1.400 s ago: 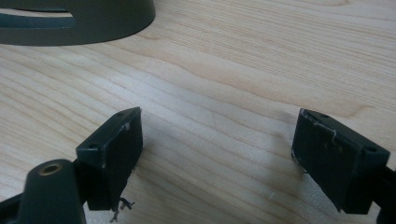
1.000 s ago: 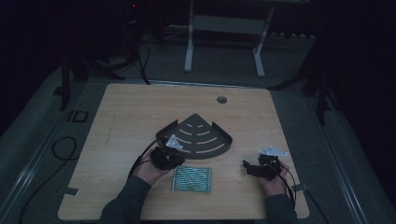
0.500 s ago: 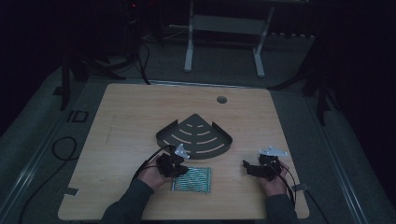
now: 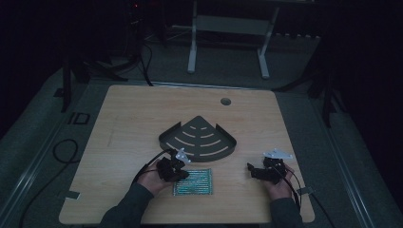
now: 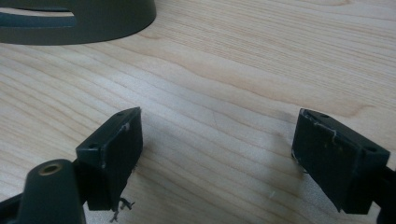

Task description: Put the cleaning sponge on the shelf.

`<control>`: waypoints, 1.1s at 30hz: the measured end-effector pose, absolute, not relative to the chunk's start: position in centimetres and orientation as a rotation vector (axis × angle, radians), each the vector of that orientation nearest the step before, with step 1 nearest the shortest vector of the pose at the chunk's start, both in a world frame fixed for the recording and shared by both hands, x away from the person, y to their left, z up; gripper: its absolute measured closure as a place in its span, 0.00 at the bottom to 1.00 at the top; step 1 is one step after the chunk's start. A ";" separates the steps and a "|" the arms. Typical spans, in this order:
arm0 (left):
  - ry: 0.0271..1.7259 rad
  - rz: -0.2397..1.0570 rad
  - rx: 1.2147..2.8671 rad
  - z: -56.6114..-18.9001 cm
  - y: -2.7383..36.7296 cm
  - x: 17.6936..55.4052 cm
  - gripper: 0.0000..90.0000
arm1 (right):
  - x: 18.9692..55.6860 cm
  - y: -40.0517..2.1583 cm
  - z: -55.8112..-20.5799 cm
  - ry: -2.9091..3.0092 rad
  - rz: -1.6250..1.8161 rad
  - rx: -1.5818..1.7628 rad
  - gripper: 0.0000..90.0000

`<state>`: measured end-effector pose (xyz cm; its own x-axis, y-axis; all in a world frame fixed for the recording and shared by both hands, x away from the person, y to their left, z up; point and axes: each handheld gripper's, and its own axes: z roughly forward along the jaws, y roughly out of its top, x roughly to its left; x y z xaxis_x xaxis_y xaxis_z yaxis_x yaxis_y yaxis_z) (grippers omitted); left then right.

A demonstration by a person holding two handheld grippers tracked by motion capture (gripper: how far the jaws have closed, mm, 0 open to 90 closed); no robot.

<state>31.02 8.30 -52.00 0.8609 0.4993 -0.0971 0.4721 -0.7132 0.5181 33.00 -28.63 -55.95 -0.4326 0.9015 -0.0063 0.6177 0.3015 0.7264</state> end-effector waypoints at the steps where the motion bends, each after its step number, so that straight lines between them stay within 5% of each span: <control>1: 0.704 0.071 2.498 -52.0 8.5 31.0 1.00 | 33.0 -28.6 -55.9 2.160 0.925 1.355 0.18; 33: 1.080 0.131 2.419 -51.8 20.4 29.6 1.00 | 33.0 -28.7 -55.9 2.162 0.923 1.352 0.18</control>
<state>29.63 20.44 -51.81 0.6835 0.7222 -0.1063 0.6756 -0.5707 0.4668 32.99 -28.65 -55.94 -0.4347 0.9005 -0.0078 0.6173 0.3043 0.7255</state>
